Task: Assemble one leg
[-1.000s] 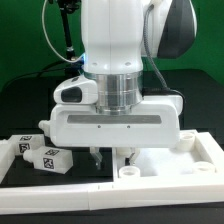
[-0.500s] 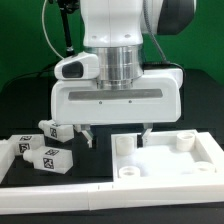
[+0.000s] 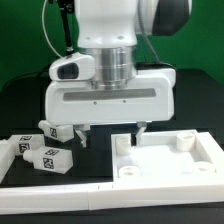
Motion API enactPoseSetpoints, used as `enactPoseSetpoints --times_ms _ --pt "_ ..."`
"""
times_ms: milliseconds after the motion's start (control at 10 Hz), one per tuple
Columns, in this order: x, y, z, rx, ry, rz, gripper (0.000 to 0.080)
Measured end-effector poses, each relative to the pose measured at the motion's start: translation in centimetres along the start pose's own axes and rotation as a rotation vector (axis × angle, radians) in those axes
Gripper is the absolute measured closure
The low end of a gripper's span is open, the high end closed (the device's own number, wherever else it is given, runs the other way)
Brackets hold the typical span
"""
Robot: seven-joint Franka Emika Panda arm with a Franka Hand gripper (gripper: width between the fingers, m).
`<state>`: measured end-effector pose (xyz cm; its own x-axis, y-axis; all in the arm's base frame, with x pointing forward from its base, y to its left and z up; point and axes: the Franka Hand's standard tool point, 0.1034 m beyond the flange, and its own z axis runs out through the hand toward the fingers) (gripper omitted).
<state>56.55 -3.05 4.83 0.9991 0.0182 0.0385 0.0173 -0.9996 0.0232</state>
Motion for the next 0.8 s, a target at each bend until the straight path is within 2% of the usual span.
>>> enactPoseSetpoints --times_ms 200,700,800 --pt "-0.9 0.2 -1.5 0.011 -0.009 0.01 0.015" --pt "-1.4 0.1 -1.3 0.009 -0.006 0.029 0.015" --pt "-2.1 -0.2 -1.4 0.002 -0.022 0.001 0.015"
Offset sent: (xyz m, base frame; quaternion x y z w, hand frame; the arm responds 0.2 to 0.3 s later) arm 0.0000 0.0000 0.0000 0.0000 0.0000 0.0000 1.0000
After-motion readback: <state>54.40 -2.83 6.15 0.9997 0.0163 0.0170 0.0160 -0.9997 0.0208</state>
